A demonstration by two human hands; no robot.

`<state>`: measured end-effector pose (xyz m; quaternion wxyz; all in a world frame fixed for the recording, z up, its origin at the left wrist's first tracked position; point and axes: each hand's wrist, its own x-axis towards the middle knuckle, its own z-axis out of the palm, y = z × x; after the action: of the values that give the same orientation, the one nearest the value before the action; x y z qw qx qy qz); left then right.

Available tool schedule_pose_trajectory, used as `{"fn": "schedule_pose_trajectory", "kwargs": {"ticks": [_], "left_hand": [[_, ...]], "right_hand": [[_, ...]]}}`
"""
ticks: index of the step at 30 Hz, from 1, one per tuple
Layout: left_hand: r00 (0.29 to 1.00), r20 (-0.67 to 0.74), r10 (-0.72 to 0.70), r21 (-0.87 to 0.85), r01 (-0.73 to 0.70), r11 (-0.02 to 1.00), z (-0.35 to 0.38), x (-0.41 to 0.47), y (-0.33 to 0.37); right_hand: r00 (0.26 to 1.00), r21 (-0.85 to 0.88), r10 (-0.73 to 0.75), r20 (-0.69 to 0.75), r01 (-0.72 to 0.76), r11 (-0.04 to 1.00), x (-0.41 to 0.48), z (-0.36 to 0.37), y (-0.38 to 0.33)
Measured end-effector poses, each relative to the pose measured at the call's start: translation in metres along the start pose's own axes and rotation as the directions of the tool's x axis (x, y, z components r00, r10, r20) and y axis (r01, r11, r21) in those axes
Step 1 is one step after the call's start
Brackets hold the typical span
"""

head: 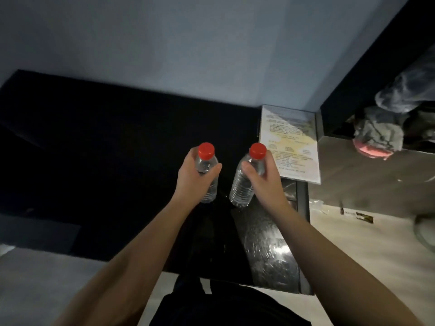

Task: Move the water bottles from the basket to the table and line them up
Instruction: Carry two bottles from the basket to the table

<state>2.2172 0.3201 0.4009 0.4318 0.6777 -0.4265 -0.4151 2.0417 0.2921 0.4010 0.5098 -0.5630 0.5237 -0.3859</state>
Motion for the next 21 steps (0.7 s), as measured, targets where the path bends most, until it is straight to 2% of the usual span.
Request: {"fn": "schedule_pose_trajectory", "kwargs": {"ticks": [10, 15, 21], "left_hand": [[0.965, 0.217, 0.149, 0.054, -0.165, 0.985, 0.007, 0.058, -0.007], [0.935, 0.290, 0.202, 0.067, -0.231, 0.971, 0.004, 0.069, -0.019], [0.920, 0.334, 0.204, 0.071, -0.241, 0.968, 0.002, 0.071, -0.029]], "right_hand": [[0.978, -0.088, -0.009, -0.208, -0.009, 0.996, 0.025, 0.024, 0.011], [0.978, -0.107, -0.005, -0.209, -0.018, 0.994, 0.028, 0.024, 0.014], [0.984, -0.110, 0.003, -0.178, -0.023, 0.994, 0.027, 0.025, 0.022]]}}
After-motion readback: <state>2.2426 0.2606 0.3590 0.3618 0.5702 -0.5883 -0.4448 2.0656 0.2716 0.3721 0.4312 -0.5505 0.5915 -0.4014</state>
